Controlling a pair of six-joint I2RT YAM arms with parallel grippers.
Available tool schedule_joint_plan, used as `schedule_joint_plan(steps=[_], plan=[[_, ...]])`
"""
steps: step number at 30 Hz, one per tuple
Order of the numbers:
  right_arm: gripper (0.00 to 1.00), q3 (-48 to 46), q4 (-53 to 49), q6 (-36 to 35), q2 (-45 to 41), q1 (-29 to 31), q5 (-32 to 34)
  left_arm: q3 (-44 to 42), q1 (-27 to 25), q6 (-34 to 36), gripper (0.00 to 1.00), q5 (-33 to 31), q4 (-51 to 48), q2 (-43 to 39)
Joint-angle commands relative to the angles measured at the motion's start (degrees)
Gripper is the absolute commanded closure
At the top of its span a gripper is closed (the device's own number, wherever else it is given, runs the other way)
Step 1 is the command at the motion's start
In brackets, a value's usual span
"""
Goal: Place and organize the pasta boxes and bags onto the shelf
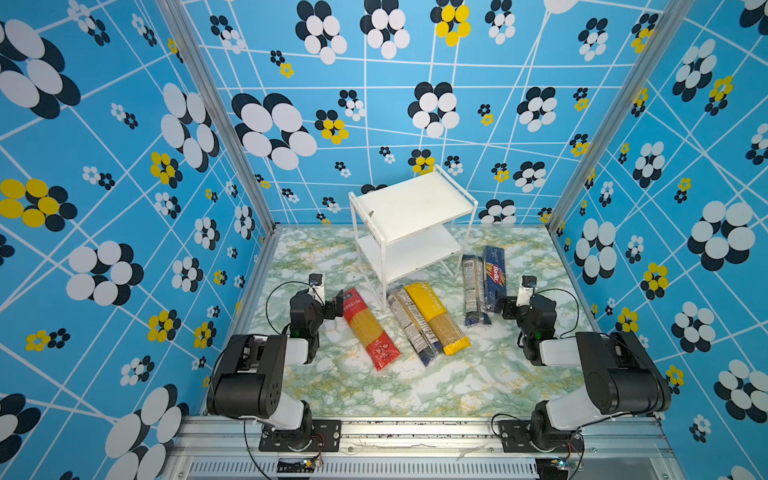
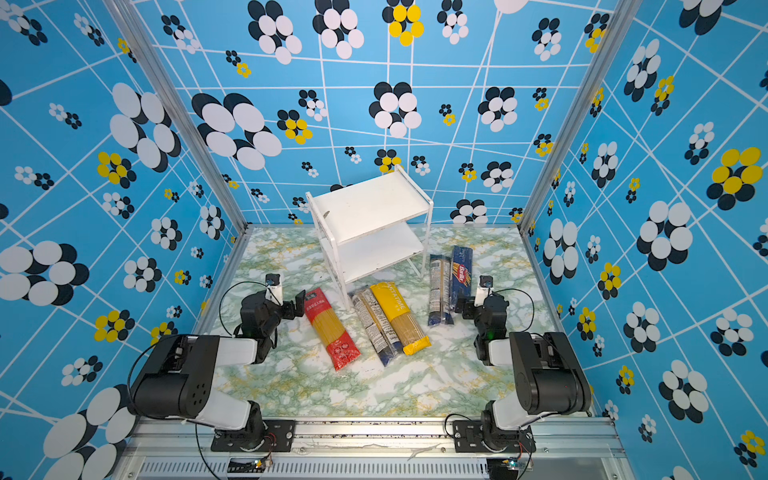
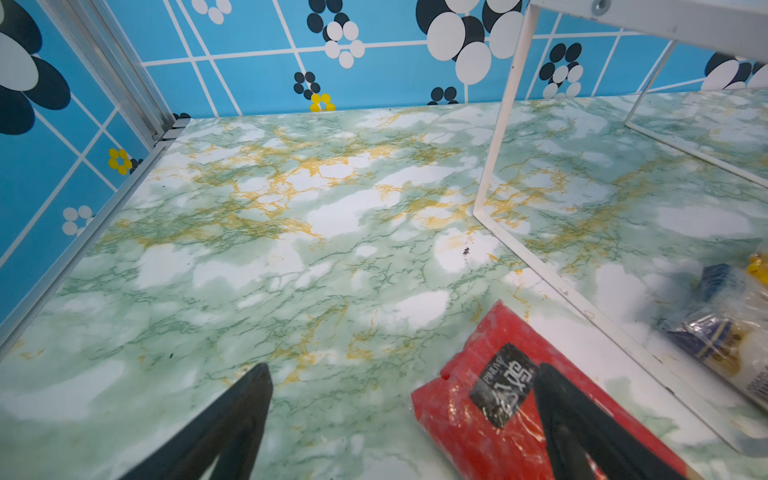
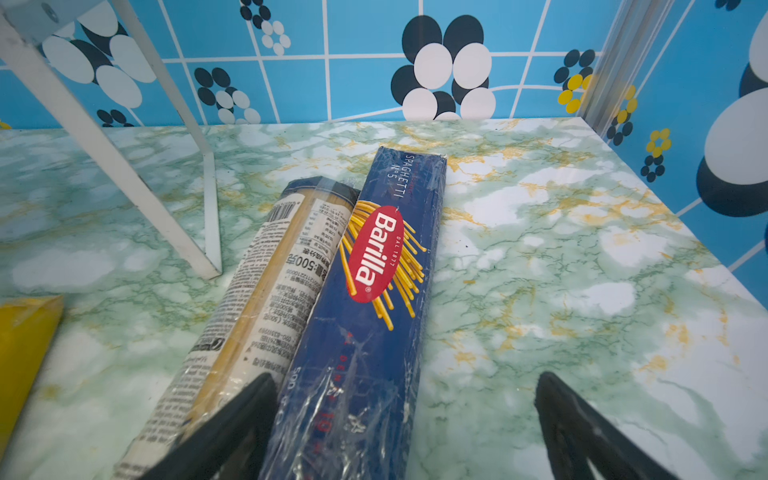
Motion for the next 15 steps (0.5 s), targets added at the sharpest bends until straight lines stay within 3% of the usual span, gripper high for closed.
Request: schedule_joint_plan(steps=[1, 8, 12, 15], plan=[[0.01, -0.5, 2.8, -1.4, 0.2, 0.5, -2.8, 2.3, -0.3, 1.0, 0.01, 2.2, -8.1, -7.0], [0.05, 4.6, -12.3, -2.3, -6.4, 0.5, -5.5, 8.8, -0.8, -8.2, 0.01, 5.5, -27.5, -18.9], [0.05, 9.3, -26.3, -1.7, -12.8, 0.5, -9.0, 11.5, -1.1, -16.8, 0.01, 6.8, -36.7, -20.9], [0.05, 11.6, -33.0, 0.0, -17.5, 0.5, -15.8, 13.7, -1.1, -23.1, 0.01, 9.4, -44.0, -20.7]])
